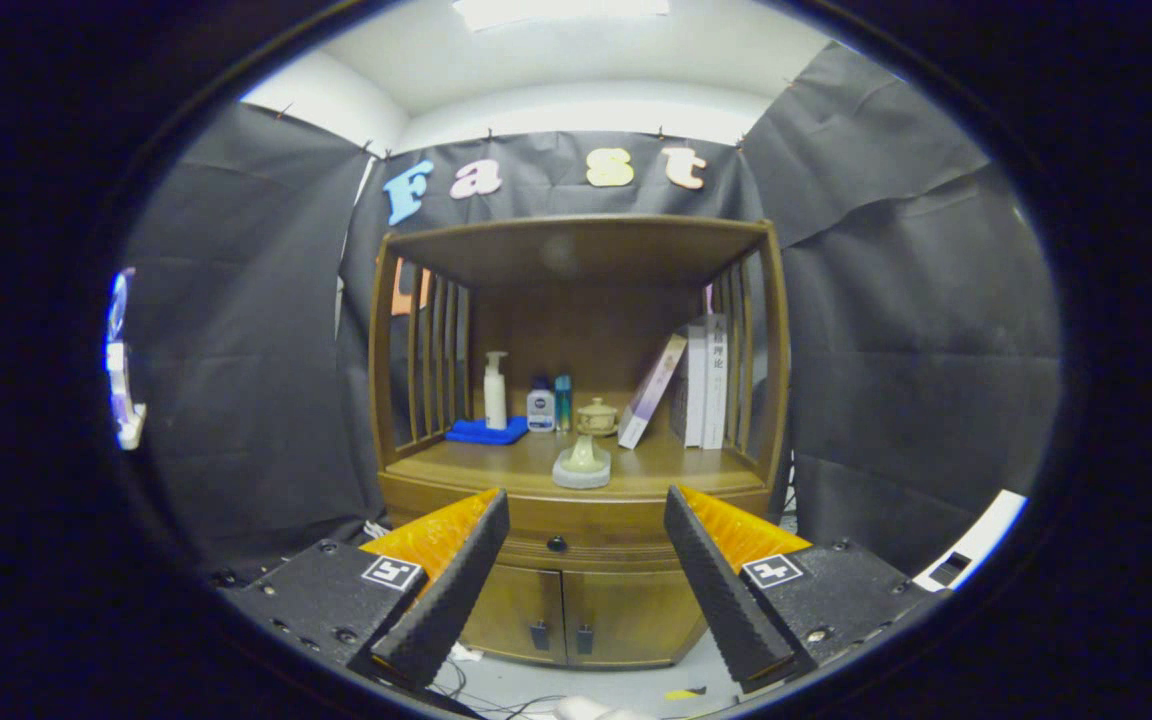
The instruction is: Pull open the drawer, take out the items inside it, and place them on the countertop above the cabinet.
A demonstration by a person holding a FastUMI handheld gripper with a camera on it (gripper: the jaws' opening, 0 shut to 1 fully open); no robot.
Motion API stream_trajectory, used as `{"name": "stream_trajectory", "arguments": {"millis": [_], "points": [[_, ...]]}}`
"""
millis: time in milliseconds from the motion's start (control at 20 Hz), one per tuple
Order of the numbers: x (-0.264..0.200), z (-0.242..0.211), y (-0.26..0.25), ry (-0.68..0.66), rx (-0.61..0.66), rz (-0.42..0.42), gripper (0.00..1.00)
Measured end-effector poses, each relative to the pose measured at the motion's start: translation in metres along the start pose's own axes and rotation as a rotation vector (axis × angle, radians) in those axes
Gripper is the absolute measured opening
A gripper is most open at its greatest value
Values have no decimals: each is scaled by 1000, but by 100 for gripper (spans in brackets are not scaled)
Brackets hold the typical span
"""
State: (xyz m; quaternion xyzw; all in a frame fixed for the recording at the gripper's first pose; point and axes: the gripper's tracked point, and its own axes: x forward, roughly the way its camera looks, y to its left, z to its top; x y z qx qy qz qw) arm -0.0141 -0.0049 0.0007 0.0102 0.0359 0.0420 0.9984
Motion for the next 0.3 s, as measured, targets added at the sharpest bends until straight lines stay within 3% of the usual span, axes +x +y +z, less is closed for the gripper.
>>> {"name": "stream_trajectory", "arguments": {"millis": [300], "points": [[-33,40,-37,-106,-5,-88,100]]}}
